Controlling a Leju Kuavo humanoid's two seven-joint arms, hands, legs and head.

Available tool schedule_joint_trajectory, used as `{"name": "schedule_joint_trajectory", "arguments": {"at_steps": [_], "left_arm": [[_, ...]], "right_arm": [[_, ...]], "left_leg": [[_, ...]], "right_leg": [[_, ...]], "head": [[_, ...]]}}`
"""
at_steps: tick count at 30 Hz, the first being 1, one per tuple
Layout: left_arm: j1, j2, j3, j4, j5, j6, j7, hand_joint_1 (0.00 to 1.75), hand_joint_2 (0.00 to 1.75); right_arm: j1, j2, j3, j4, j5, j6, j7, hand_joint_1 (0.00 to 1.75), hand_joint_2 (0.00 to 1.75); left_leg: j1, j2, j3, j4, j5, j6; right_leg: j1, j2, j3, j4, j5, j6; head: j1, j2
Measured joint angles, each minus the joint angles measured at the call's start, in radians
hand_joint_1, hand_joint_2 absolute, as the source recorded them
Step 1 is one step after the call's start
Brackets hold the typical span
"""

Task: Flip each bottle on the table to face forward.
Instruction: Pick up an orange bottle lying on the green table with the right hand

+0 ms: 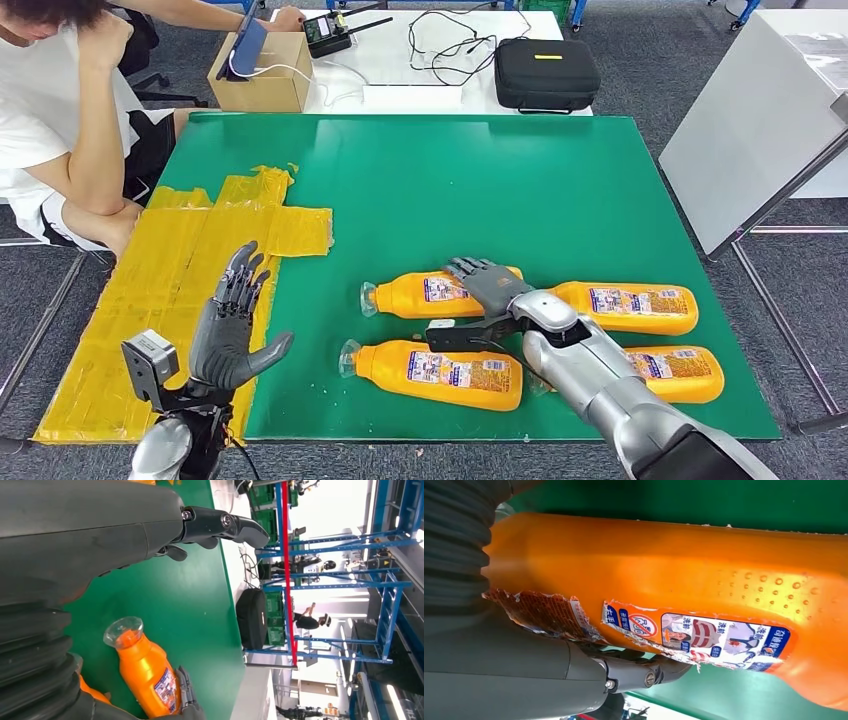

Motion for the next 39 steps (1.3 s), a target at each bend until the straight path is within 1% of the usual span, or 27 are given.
{"name": "schedule_joint_trajectory", "arguments": {"at_steps": [1,2,3,6,7,9,12,16,21,26,29,31,33,36,39], "left_arm": [[-0.001,0.000,0.000,0.003,0.000,0.000,0.000,0.00,1.75],[-0.002,0.000,-0.001,0.005,0.000,0.000,0.000,0.00,1.75],[-0.004,0.000,-0.002,0.008,0.000,0.001,0.000,0.00,1.75],[-0.011,0.000,-0.007,0.017,0.002,0.003,0.001,0.00,1.75],[-0.014,0.000,-0.009,0.021,0.002,0.003,0.001,0.00,1.75],[-0.017,0.000,-0.012,0.027,0.003,0.003,0.002,0.00,1.75],[-0.018,0.000,-0.017,0.034,0.003,0.007,0.004,0.00,1.75],[-0.015,0.000,-0.019,0.037,0.001,0.016,0.011,0.00,1.75],[-0.010,-0.001,-0.025,0.036,-0.009,0.021,0.021,0.00,1.75],[-0.002,-0.002,-0.027,0.025,-0.024,0.020,0.030,0.00,1.75],[0.002,-0.002,-0.033,0.014,-0.041,0.019,0.035,0.00,1.75],[0.002,-0.002,-0.044,0.008,-0.063,0.023,0.037,0.00,1.75],[0.002,-0.002,-0.062,0.002,-0.089,0.030,0.037,0.00,1.75],[-0.001,-0.002,-0.094,-0.005,-0.111,0.046,0.036,0.00,1.75],[-0.005,-0.002,-0.126,-0.010,-0.120,0.060,0.035,0.00,1.75]], "right_arm": [[-0.004,0.002,0.000,0.009,-0.001,0.002,0.004,0.00,1.75],[-0.009,0.004,0.001,0.020,-0.001,0.007,0.013,0.05,1.75],[-0.014,0.006,0.002,0.032,0.002,0.013,0.024,0.28,1.75],[-0.032,0.015,0.004,0.074,0.016,0.024,0.056,1.31,1.75],[-0.036,0.018,0.005,0.088,0.019,0.023,0.061,1.49,1.75],[-0.040,0.022,0.006,0.109,0.023,0.017,0.067,1.66,1.75],[-0.043,0.028,0.012,0.132,0.054,-0.011,0.089,1.74,1.75],[-0.045,0.037,0.029,0.149,0.112,-0.071,0.139,1.75,1.75],[-0.037,0.045,0.030,0.152,0.153,-0.148,0.177,1.75,1.75],[0.004,0.048,-0.003,0.122,0.175,-0.301,0.212,1.75,1.75],[0.053,0.047,-0.056,0.049,0.205,-0.417,0.214,1.75,1.75],[0.098,0.048,-0.113,-0.034,0.219,-0.491,0.197,1.75,1.75],[0.150,0.054,-0.178,-0.135,0.203,-0.543,0.161,1.75,1.75],[0.232,0.068,-0.276,-0.304,0.121,-0.612,0.068,1.75,1.75],[0.312,0.082,-0.354,-0.467,0.024,-0.667,-0.024,1.75,1.75]], "left_leg": [[0.000,0.000,0.000,0.000,0.000,0.000],[0.000,0.000,0.000,0.000,0.000,0.000],[0.000,0.000,0.000,0.000,0.000,0.000],[0.000,0.000,0.001,0.000,0.000,0.000],[0.000,0.000,0.001,0.000,0.000,0.000],[0.000,0.000,0.001,0.000,0.000,0.000],[0.000,0.000,0.002,0.000,0.000,0.000],[0.000,0.000,0.002,0.000,0.000,0.000],[0.000,0.000,0.002,0.000,0.000,0.000],[0.000,0.000,0.002,0.000,0.000,0.000],[0.000,0.000,0.001,0.000,0.000,0.000],[0.000,-0.001,0.001,0.000,0.000,0.000],[0.000,-0.001,0.000,0.000,0.000,0.000],[0.000,-0.002,-0.001,0.000,0.000,0.000],[0.000,-0.002,-0.001,0.000,0.000,0.000]], "right_leg": [[0.000,0.000,0.000,0.000,0.000,0.000],[0.000,0.000,0.000,0.000,0.000,0.000],[0.000,0.000,0.000,0.000,0.000,0.000],[0.000,0.000,0.001,0.000,0.000,0.000],[0.000,0.000,0.001,0.000,0.000,0.000],[0.000,0.000,0.001,0.000,0.000,0.000],[0.000,0.000,0.002,0.000,0.000,0.000],[0.000,0.000,0.002,0.000,0.000,0.000],[0.000,0.000,0.002,0.000,0.000,0.000],[0.000,0.000,0.002,0.000,0.000,0.000],[0.000,0.000,0.001,0.000,0.000,0.000],[0.000,-0.001,0.001,0.000,0.000,0.000],[0.000,-0.001,0.000,0.000,0.000,0.000],[0.000,-0.002,-0.001,0.000,0.000,0.000],[0.000,-0.002,-0.001,0.000,0.000,0.000]], "head": [[0.000,0.000],[0.000,0.000],[0.000,0.000],[0.000,0.000],[0.000,0.000],[0.000,0.000],[0.000,0.000],[0.000,0.000],[0.000,0.000],[0.000,0.000],[0.000,0.000],[0.000,0.000],[0.000,0.000],[0.000,0.000],[0.000,0.000]]}}
